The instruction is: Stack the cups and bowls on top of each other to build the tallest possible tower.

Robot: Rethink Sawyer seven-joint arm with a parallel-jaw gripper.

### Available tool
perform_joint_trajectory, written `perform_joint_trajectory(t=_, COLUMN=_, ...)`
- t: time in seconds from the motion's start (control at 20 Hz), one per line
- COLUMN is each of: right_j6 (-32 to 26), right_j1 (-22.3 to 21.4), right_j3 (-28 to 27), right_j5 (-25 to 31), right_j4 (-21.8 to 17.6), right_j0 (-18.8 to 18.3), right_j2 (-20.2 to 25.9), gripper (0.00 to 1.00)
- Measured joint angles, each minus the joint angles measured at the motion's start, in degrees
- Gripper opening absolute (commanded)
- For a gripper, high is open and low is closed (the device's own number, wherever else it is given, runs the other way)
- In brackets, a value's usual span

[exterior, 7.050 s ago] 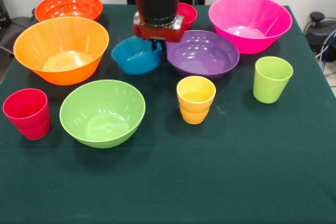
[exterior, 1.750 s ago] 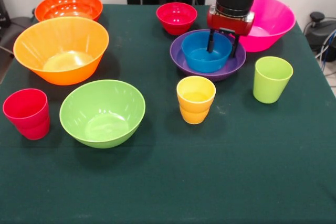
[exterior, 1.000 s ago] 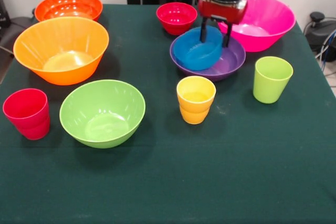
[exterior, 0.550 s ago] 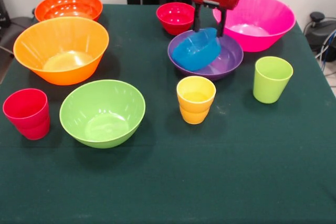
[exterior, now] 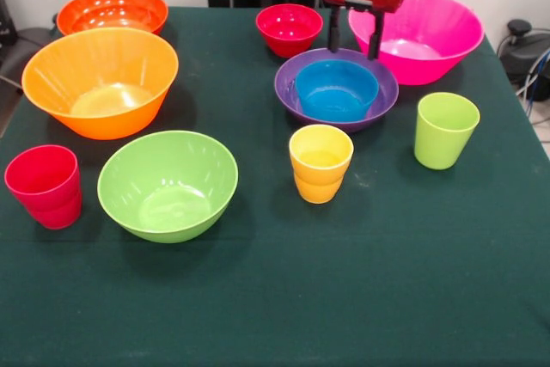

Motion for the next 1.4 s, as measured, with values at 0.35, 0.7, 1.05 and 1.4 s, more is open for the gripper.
perform_joint_trajectory(t=0.35, right_j6=0.00, right_j1=-0.72, right_j3=0.26, right_j5=0.00, right_j4=-0.01, right_j0=0.00, right_j2=0.78, gripper=1.00)
perform_joint_trajectory(t=0.7, right_j6=0.00, right_j1=-1.53, right_j3=1.30, right_j5=0.00, right_j4=-0.01, right_j0=0.00, right_j2=0.96, gripper=1.00)
perform_joint_trajectory(t=1.05, right_j6=0.00, right_j1=-2.66, right_j3=2.19, right_j5=0.00, right_j4=-0.01, right_j0=0.00, right_j2=1.09, gripper=1.00)
perform_joint_trajectory(t=1.4, right_j6=0.00, right_j1=-4.14, right_j3=3.12, right_j5=0.61, right_j4=-0.01, right_j0=0.00, right_j2=1.21, gripper=1.00)
